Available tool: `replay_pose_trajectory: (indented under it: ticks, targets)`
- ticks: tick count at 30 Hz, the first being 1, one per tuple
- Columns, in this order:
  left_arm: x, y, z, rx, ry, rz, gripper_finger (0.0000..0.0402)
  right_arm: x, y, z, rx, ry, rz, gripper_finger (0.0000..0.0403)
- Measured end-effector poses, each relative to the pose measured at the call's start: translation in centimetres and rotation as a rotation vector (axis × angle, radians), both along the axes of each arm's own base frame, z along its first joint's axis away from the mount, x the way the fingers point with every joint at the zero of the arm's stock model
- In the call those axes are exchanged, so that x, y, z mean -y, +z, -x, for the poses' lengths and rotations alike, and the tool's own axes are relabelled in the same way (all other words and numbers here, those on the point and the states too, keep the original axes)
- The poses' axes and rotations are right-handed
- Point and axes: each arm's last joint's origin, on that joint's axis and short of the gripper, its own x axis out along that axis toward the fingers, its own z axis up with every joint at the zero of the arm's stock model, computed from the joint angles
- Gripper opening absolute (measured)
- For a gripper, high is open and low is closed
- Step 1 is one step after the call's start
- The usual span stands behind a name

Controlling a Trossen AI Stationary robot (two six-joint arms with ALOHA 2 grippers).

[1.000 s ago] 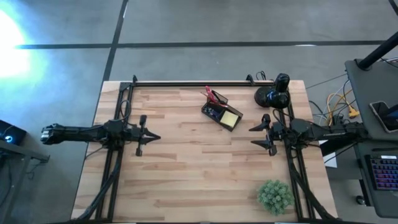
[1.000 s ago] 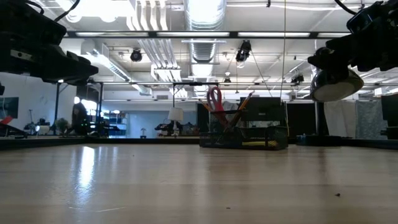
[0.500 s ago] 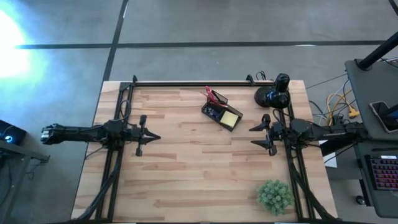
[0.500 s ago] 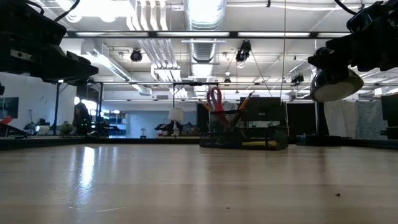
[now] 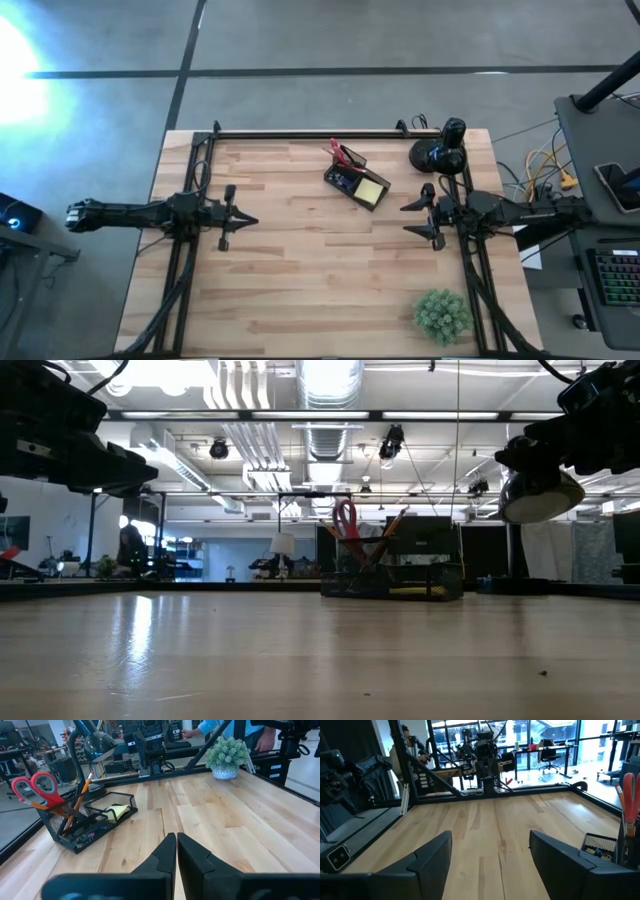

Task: Pick and place office supplies into organizer
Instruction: Return to Home Position

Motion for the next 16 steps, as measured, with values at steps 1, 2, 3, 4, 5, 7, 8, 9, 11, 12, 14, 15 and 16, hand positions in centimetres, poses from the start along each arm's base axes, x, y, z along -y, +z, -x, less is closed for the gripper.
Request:
replay_pose_trajectory:
  ticks: [1,2,3,4,5,7,8,9,11,12,14,15,16]
  targets:
    - [0.0,0.0,0.0,0.0,0.0,0.0,0.0,0.0,0.0,0.0,0.0,0.0,0.0,0.0255]
    - [0.0,0.01,0.0,0.001,0.0,0.0,0.0,0.0,0.0,0.0,0.0,0.0,0.0,0.0254]
    - [0.0,0.0,0.0,0.0,0.0,0.0,0.0,0.0,0.0,0.0,0.0,0.0,0.0,0.0254]
    - [0.0,-0.01,-0.01,-0.001,0.0,0.0,0.0,0.0,0.0,0.0,0.0,0.0,0.0,0.0254]
    - [0.0,-0.02,-0.01,-0.002,0.0,0.0,0.0,0.0,0.0,0.0,0.0,0.0,0.0,0.0254]
    - [0.0,-0.01,-0.01,-0.001,0.0,0.0,0.0,0.0,0.0,0.0,0.0,0.0,0.0,0.0256]
    - [0.0,0.0,0.0,0.0,0.0,0.0,0.0,0.0,0.0,0.0,0.0,0.0,0.0,0.0258]
    - [0.0,0.0,0.0,0.0,0.0,0.0,0.0,0.0,0.0,0.0,0.0,0.0,0.0,0.0259]
    - [0.0,0.01,0.0,0.001,0.0,0.0,0.0,0.0,0.0,0.0,0.0,0.0,0.0,0.026]
    - [0.0,0.0,0.0,0.0,0.0,0.0,0.0,0.0,0.0,0.0,0.0,0.0,0.0,0.0261]
    - [0.0,0.0,0.0,0.0,0.0,0.0,0.0,0.0,0.0,0.0,0.0,0.0,0.0,0.026]
    - [0.0,0.0,0.0,0.0,0.0,0.0,0.0,0.0,0.0,0.0,0.0,0.0,0.0,0.0258]
    - [0.0,0.0,0.0,0.0,0.0,0.0,0.0,0.0,0.0,0.0,0.0,0.0,0.0,0.0257]
